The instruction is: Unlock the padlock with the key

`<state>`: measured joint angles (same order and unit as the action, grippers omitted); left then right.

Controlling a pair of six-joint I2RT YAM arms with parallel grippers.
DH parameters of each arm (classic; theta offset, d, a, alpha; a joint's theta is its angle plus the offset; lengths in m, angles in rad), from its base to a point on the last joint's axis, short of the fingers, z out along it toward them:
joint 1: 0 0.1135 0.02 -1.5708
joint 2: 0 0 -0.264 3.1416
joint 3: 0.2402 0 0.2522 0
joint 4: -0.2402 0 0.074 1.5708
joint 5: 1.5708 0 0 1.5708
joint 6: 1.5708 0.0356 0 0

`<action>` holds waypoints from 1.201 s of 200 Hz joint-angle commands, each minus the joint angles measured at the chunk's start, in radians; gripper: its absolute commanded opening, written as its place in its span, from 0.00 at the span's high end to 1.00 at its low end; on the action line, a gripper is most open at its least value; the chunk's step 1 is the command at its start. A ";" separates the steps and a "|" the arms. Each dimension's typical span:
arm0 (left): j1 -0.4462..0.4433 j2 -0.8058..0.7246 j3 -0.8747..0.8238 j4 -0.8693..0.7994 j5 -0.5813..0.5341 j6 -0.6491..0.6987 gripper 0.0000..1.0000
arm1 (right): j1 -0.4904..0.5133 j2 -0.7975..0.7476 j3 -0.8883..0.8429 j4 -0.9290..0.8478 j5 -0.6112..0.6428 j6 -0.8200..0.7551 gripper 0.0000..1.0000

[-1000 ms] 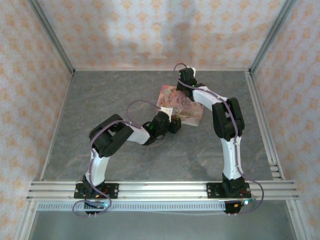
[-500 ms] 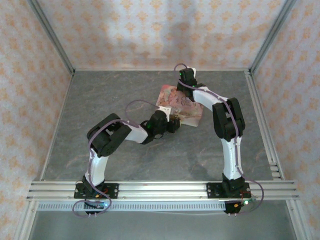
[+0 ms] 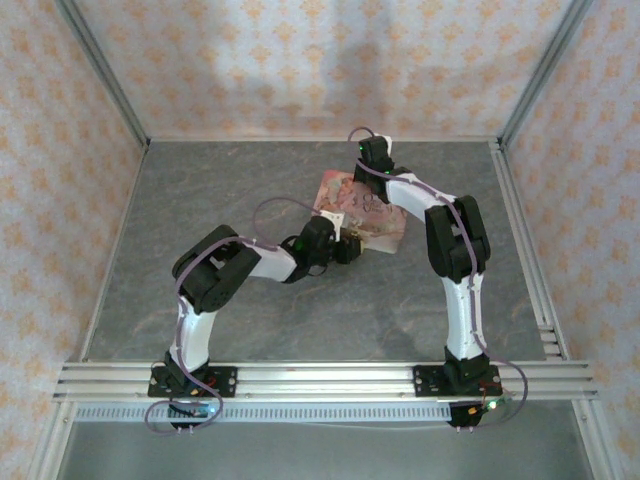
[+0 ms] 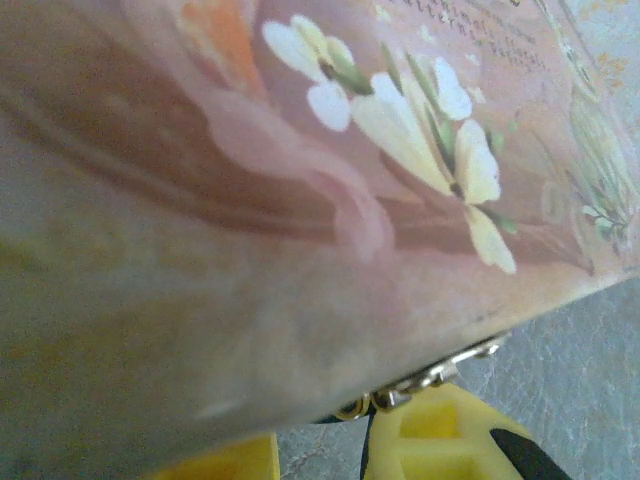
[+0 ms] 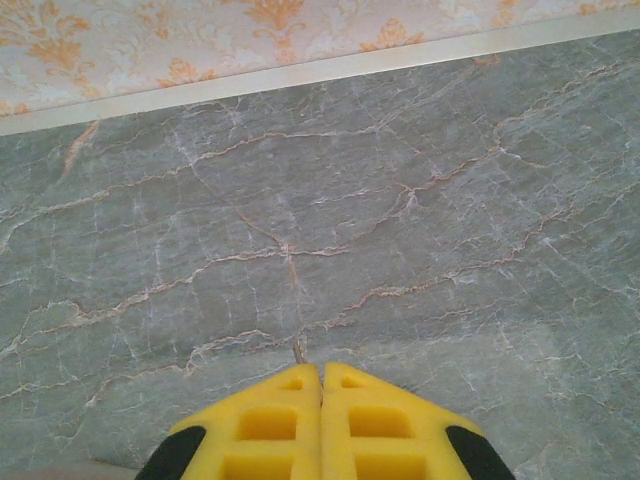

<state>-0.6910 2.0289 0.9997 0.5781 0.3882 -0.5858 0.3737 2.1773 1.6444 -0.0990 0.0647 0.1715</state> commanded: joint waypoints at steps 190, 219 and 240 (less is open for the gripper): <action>0.031 -0.021 -0.023 0.185 0.161 -0.014 0.63 | 0.020 0.017 -0.078 -0.157 -0.023 0.023 1.00; 0.031 0.018 -0.020 0.261 0.203 -0.042 0.59 | 0.020 0.020 -0.075 -0.162 -0.022 0.023 1.00; 0.031 0.057 -0.009 0.315 0.235 -0.062 0.60 | 0.020 0.023 -0.071 -0.166 -0.023 0.025 1.00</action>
<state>-0.6712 2.0460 0.9668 0.7132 0.5694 -0.6224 0.3752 2.1620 1.6203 -0.0963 0.0647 0.1711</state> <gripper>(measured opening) 0.406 0.041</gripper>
